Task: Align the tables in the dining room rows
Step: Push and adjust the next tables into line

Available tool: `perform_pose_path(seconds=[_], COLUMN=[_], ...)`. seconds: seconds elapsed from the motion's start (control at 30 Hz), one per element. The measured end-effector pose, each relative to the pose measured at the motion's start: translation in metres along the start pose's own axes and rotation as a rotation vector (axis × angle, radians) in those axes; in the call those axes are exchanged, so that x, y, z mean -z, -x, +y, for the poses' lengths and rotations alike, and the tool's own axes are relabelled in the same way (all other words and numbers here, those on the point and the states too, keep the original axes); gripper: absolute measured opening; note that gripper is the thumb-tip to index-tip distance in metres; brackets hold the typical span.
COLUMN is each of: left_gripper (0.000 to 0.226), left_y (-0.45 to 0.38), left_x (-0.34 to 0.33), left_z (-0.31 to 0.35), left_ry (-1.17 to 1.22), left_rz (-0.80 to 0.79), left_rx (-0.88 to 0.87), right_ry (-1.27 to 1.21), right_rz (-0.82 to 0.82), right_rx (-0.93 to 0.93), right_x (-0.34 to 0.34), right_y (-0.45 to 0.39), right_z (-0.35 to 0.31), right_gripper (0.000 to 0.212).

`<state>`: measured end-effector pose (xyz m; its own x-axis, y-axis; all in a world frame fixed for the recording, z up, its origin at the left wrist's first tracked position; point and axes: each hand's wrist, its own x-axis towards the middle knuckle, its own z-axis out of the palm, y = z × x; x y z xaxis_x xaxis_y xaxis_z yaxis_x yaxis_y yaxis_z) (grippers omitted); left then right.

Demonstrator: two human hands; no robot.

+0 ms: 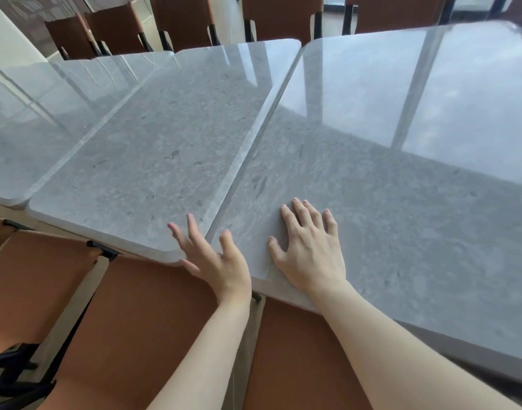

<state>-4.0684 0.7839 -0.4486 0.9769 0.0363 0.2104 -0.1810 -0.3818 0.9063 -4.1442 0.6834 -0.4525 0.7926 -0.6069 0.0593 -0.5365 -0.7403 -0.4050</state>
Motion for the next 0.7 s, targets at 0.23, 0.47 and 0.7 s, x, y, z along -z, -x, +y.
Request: perform_pose_path(seconds=[0.23, 0.47, 0.7], left_gripper=[0.064, 0.068, 0.032], left_y=[0.038, 0.040, 0.040], left_x=[-0.035, -0.033, -0.037], left_z=[0.016, 0.015, 0.010], left_ry=[-0.087, -0.206, -0.465], left_rz=[-0.614, -0.609, -0.625], left_rx=[-0.299, -0.353, -0.514], right_ry=[-0.088, -0.420, -0.736], right_rz=[-0.015, 0.161, 0.492], right_rx=[0.006, -0.096, -0.457], right_x=[0.008, 0.018, 0.025], right_y=[-0.002, 0.004, 0.011], right_z=[0.006, 0.008, 0.016], right_gripper=[0.064, 0.048, 0.053])
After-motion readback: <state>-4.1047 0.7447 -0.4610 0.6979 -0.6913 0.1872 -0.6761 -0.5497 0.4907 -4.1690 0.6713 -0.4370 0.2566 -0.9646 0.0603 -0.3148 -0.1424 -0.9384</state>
